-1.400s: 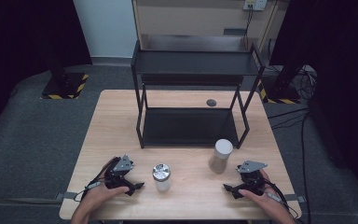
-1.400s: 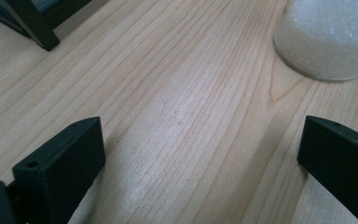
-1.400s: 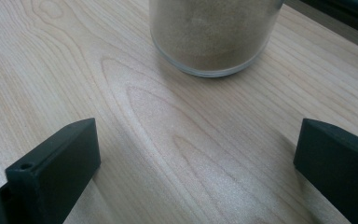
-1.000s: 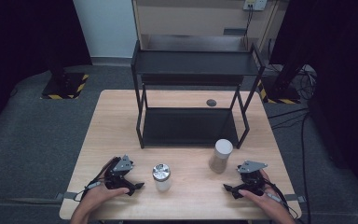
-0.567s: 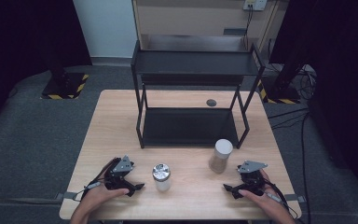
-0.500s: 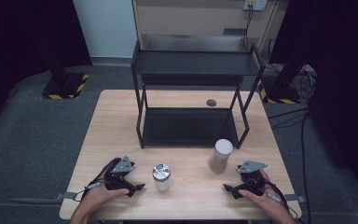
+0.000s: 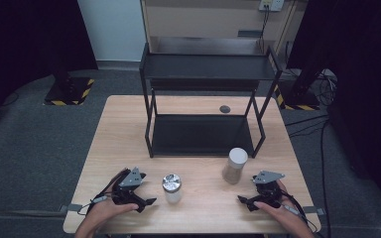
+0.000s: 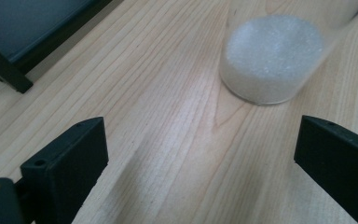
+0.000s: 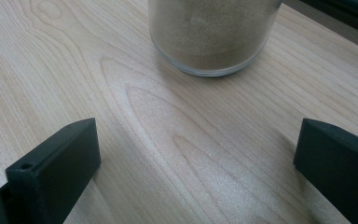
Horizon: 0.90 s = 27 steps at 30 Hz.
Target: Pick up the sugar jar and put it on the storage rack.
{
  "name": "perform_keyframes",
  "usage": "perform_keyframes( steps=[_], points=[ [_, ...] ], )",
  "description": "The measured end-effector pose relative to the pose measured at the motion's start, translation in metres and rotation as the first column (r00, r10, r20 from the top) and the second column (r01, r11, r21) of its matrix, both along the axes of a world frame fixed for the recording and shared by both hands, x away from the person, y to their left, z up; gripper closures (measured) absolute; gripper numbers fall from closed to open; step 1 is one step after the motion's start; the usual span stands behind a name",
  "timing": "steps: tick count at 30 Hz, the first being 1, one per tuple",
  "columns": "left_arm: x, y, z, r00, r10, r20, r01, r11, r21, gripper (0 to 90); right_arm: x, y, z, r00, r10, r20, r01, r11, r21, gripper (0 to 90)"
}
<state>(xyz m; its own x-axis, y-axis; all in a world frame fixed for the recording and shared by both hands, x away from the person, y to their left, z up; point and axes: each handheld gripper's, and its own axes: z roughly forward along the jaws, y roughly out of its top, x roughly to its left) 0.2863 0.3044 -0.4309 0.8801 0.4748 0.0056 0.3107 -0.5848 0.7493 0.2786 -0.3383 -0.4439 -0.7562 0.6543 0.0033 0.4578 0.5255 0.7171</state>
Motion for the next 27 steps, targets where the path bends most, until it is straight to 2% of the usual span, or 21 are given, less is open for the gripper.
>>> perform_keyframes(
  steps=[15, 27],
  points=[
    [-0.003, -0.009, 0.004, 0.9989, -0.045, 0.015, 0.045, 0.9987, -0.024, 2.2, 0.000, 0.000, 0.000, 1.0000, -0.001, 0.000, 0.001, 1.000, 0.000, 0.9],
    [-0.001, -0.024, 0.004, 0.9953, -0.093, 0.029, 0.093, 0.9955, -0.017, 2.3, 0.000, 0.000, 0.000, 1.0000, -0.002, 0.000, 0.002, 1.000, 0.000, 0.9]
  ],
)
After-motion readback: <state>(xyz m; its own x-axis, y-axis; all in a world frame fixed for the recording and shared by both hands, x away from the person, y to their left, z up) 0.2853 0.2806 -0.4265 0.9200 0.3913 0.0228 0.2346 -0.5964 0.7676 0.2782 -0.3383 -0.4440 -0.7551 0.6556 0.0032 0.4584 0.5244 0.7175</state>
